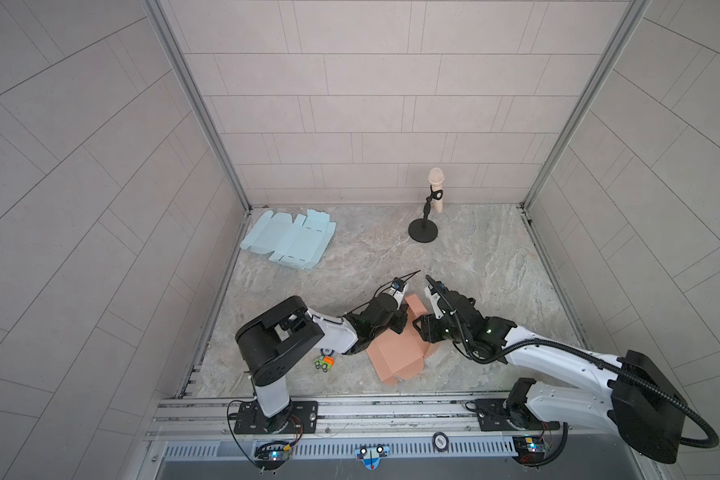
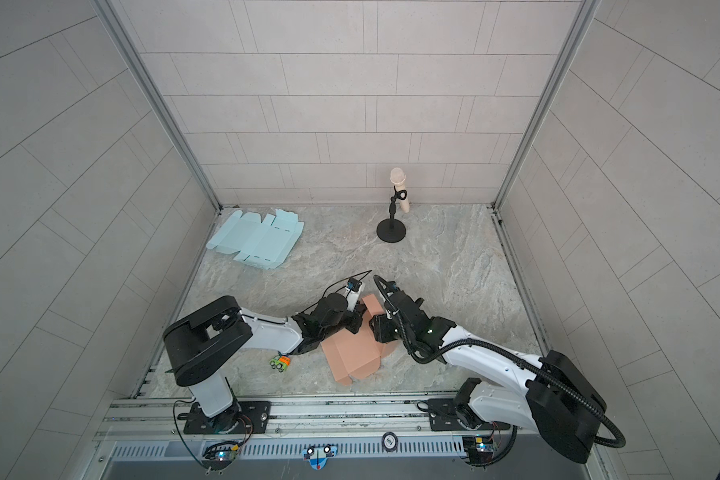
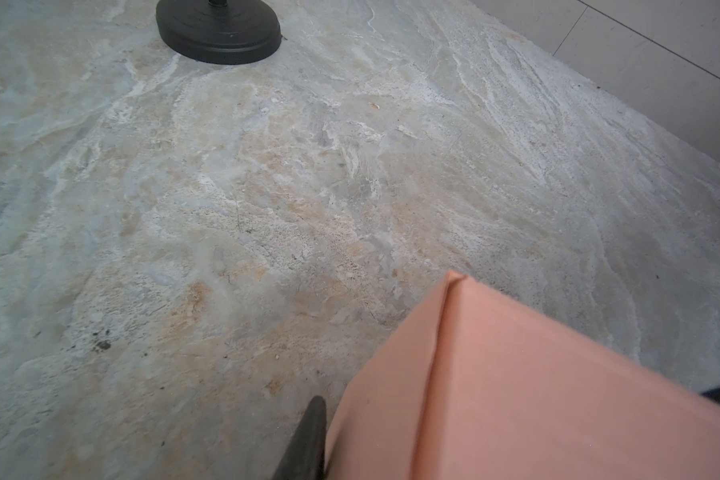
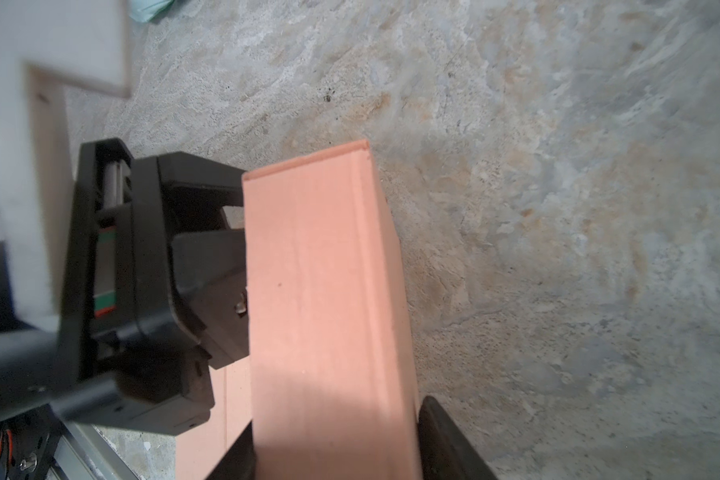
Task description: Fold the paper box
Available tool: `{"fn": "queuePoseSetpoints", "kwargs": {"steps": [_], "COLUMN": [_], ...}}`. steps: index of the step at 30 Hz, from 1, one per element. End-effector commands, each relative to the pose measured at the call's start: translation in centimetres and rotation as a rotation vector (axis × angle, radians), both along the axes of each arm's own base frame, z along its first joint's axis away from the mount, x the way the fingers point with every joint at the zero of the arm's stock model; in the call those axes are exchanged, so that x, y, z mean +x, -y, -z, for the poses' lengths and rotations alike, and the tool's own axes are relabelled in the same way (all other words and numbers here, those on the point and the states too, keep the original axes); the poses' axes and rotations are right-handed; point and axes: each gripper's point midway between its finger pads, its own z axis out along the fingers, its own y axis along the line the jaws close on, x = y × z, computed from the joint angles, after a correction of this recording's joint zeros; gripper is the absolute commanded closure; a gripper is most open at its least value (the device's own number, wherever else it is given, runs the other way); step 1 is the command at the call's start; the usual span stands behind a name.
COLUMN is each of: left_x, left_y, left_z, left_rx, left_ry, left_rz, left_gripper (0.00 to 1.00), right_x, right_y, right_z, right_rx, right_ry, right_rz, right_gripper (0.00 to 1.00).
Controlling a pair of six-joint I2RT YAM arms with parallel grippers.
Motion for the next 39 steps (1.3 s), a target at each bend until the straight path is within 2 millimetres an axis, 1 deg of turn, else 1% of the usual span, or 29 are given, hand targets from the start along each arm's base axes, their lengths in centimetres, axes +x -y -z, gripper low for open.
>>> {"fn": "queuePoseSetpoints", "kwargs": {"steps": [1, 5, 12, 18, 30, 39], "left_x": [1.0, 0.8, 0.4, 0.2, -0.6, -0.7], "left_y": [0.4, 0.2, -0.2, -0.6, -0.8, -0.6], "left_z": [-0.6, -0.6, -0.5, -0.7, -0.6, -0.6], "left_rx": [-0.044, -0.044, -0.042, -0.039, -0.026, -0.019], "left_ry": [0.01, 0.014, 0.017, 0.015, -0.011, -0.019], "left_rz": [-0.04, -0.039, -0.031, -0.034, -0.014, -0.001], "left_gripper": [0.79, 0.79, 0.77, 0.76, 0.73, 0.72], "right_x": [-0.5, -0.5, -0.2, 0.0, 0.2, 0.4], "right_y": [-0.4, 0.0, 1.5, 2.1, 2.9, 2.9], "right_z": [0.2, 0.1, 0.1, -0.2, -0.1, -0.4], "right_rx": [0.042, 0.029, -0.012, -0.03, -0.075, -0.079], "right_ry": [-0.031, -0.025, -0.017, -0.006, 0.005, 0.011], "right_rz": [0.002, 0.01, 0.044, 0.061, 0.076, 0.077], "right_gripper": [0.46, 0.47, 0.47, 0.47, 0.47, 0.47]}}
